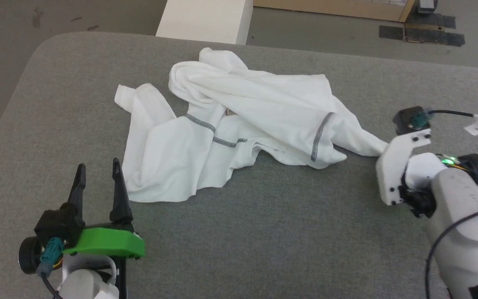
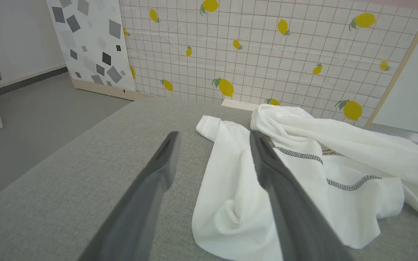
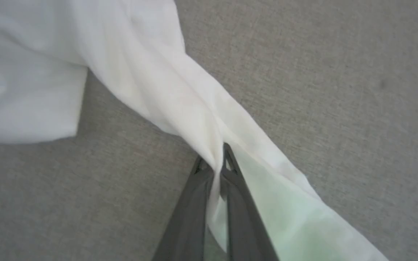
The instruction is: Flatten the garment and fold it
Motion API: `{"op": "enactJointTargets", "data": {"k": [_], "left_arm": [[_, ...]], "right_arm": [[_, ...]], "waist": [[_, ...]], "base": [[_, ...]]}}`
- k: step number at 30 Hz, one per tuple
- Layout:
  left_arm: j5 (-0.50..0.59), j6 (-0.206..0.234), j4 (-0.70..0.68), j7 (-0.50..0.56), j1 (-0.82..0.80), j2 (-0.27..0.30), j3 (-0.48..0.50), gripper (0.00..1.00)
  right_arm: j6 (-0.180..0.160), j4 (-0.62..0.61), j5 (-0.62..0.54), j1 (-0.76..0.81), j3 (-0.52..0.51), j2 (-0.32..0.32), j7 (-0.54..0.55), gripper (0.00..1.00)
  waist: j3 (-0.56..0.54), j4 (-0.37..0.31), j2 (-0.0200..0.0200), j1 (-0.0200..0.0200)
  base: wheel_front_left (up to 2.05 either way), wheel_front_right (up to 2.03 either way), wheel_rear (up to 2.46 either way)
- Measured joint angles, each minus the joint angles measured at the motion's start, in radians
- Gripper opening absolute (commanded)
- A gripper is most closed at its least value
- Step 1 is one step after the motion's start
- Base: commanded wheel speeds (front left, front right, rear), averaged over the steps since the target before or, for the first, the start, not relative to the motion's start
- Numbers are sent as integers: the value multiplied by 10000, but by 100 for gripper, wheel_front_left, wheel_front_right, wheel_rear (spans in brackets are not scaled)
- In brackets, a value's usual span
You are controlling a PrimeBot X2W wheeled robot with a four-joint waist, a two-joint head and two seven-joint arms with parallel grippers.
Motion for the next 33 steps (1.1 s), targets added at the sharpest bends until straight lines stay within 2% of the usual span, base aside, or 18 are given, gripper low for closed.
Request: {"op": "enactJointTargets", "data": {"k": [2,7,9,11,13,17,24,28,32,33], "left_arm": [[2,-46,12,0,85,-52,102,100],[31,-86,44,0,215,-105,226,100],[31,-130,65,0,216,-121,259,100],[31,-159,113,0,215,-130,272,100],[46,-163,209,0,214,-151,265,100],[58,-180,330,0,217,-169,297,100],[-244,-242,1064,67,270,-203,259,100],[-874,-245,1448,936,305,-217,-84,100],[-1609,-194,1852,2278,309,-240,-556,100],[-1845,-15,1952,2573,298,-255,-675,100]], "right_arm": [[-2,-257,418,336,-489,-535,65,0],[-2,-951,117,1047,-1896,-2370,637,0],[-4,-1377,-278,1178,-2610,-2713,520,0],[-4,-1797,-698,1203,-3214,-2702,6,0],[-4,-1950,-901,1226,-3708,-2401,-232,100],[-4,-2324,-817,1490,-3977,-1444,-690,100],[-6,-4324,263,2348,-4671,12,-2897,100],[-6,-5045,775,3945,-4621,825,-3432,100],[-8,-5214,1156,5142,-4426,945,-3616,100],[-8,-5231,1338,5304,-4320,941,-3649,100]], "waist": [[-137,-37,0,0],[-356,-236,0,0],[-397,-321,0,0],[-403,-393,0,0],[-423,-436,1,0],[-531,-508,0,0],[-914,-528,0,0],[-1155,-552,0,0],[-1263,-696,0,0],[-1268,-756,0,-1]], "base": [[0,0,0],[0,0,0],[0,0,0],[0,0,0],[0,0,0],[0,0,0],[0,0,0],[0,0,0],[0,0,0],[0,0,0]]}}
